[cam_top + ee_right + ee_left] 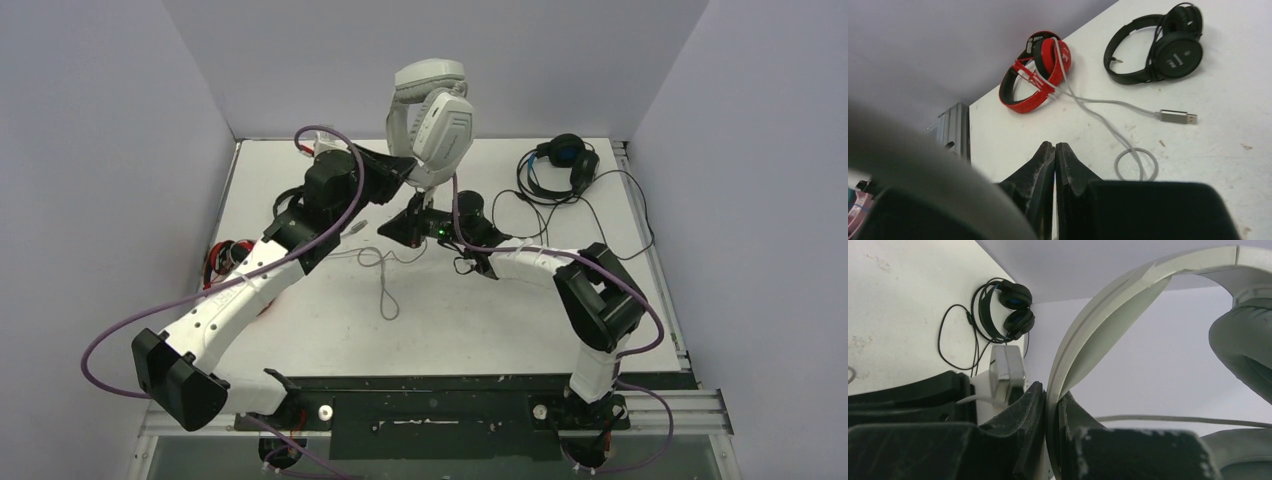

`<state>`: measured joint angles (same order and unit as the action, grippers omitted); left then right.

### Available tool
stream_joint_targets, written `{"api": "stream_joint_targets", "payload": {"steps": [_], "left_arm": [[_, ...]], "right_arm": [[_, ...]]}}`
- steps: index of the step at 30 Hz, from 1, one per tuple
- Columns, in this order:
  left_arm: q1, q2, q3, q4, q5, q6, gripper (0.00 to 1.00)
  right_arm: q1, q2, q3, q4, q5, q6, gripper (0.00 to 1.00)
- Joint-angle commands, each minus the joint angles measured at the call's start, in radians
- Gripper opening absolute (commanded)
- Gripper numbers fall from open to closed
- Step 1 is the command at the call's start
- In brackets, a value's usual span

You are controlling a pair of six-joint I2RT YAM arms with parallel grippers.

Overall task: Wrap the headphones
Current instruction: Wrap the headphones cable around the headphones.

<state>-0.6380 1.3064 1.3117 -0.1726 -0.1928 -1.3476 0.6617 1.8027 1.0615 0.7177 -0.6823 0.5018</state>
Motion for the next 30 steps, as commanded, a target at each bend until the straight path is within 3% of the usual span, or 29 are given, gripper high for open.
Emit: {"api": "stream_joint_targets", "payload": {"steps": [1, 7, 12, 19, 24, 30], "left_arm": [[0.036, 0.006, 0.065, 0.086, 0.072, -0.085, 0.0], [0.128, 0.007, 0.066, 0.069, 0.103, -0.105, 0.0], [0.156, 0.022, 0.094, 0.005, 0.031, -0.082, 0.0], [0.142, 0.079, 0.201, -0.21, -0.424, 0.201, 0.0], [0.129, 0.129, 0.182, -0.197, -0.758, 0.534, 0.0], [0.127, 0.146, 0.063, -0.02, -0.984, 0.888, 0.0]], "right_arm": [[0.038, -0.053, -0.005, -0.04, -0.032, -0.058, 0.0], [0.088, -0.155, -0.114, -0.01, -0.016, -0.092, 0.0], [0.158, -0.209, -0.112, -0.098, 0.018, -0.13, 0.0], [0.244, -0.245, 0.024, -0.41, 0.062, -0.246, 0.0], [0.258, -0.28, 0.136, -0.679, 0.122, -0.3, 0.0], [0.252, -0.283, 0.346, -1.072, 0.22, -0.394, 0.0]]}}
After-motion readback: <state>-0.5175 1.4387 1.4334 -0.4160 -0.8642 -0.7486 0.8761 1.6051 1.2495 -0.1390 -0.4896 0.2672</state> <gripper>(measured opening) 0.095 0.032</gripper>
